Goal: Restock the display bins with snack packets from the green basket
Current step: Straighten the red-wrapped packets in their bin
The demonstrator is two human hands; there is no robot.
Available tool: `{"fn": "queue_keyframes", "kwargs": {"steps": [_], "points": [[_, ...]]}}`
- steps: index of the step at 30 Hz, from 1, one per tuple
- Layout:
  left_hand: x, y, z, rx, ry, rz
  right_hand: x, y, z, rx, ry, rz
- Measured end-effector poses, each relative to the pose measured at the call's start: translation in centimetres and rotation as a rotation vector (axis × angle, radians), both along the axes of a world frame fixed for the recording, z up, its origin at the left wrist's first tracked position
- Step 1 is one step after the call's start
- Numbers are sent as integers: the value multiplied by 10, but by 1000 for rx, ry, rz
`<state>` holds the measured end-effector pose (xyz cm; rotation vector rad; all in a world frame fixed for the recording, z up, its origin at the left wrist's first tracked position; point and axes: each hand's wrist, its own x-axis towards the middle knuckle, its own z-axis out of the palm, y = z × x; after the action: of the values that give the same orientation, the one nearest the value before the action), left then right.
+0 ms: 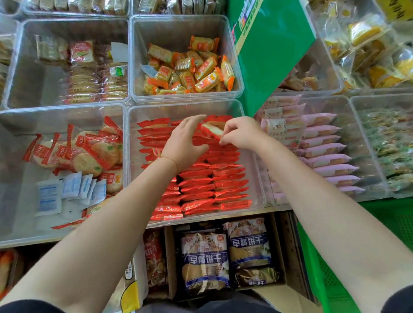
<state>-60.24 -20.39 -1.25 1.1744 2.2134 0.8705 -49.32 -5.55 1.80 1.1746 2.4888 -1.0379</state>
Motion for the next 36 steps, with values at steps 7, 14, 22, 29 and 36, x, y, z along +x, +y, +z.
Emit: {"fn": "queue_keyframes", "kwargs": {"steps": [7,14,22,29,36], "points": [[-4,-4,23,105,-574,97,28,-2,44,-454,443,-199],[10,-16,37,172,-985,146,30,-17,32,-464,459,-213],[17,-14,31,145,-801,244,24,-21,43,-285,226,42],[-5,-28,4,-32,70,277,0,10,43,356,243,8],[-7,-30,-13,-285,352,-3,-21,12,1,650,152,176]]}}
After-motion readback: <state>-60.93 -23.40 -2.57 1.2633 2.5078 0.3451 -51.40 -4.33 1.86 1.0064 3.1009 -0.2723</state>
